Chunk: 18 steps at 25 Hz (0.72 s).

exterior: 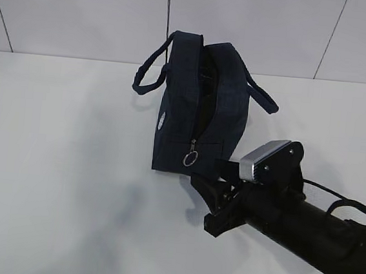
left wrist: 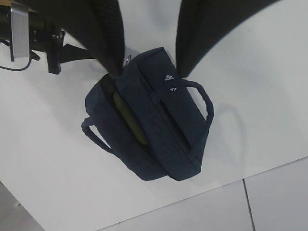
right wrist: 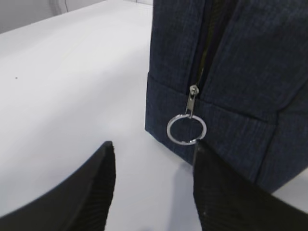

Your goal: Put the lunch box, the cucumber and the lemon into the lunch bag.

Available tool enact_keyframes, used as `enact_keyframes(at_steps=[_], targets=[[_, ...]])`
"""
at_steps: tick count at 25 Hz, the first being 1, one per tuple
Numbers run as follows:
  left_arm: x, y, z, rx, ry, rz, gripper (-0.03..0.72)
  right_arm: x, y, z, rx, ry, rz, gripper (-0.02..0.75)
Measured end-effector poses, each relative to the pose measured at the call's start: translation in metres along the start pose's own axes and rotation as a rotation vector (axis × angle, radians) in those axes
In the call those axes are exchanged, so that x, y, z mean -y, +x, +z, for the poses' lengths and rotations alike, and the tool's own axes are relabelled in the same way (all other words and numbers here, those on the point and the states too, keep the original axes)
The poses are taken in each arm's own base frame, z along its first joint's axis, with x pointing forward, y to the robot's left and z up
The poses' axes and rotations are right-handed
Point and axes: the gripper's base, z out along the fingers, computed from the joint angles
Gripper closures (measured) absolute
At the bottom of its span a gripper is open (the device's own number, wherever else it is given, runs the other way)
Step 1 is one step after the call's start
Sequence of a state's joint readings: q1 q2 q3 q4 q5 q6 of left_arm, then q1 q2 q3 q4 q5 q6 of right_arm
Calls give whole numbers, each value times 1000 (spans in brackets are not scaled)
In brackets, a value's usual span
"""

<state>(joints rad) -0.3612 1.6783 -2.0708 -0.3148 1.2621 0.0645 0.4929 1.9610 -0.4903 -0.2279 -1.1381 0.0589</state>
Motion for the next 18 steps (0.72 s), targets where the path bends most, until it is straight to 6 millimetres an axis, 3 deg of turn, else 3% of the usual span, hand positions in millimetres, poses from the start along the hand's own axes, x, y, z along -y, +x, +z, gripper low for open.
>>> enact_keyframes(at_steps=[10, 18], targets=[[0, 0, 0, 0, 0, 0, 428, 5, 12, 28, -6, -6, 80, 349], [0, 0, 0, 0, 0, 0, 428, 6, 14, 39, 3, -15, 94, 349]])
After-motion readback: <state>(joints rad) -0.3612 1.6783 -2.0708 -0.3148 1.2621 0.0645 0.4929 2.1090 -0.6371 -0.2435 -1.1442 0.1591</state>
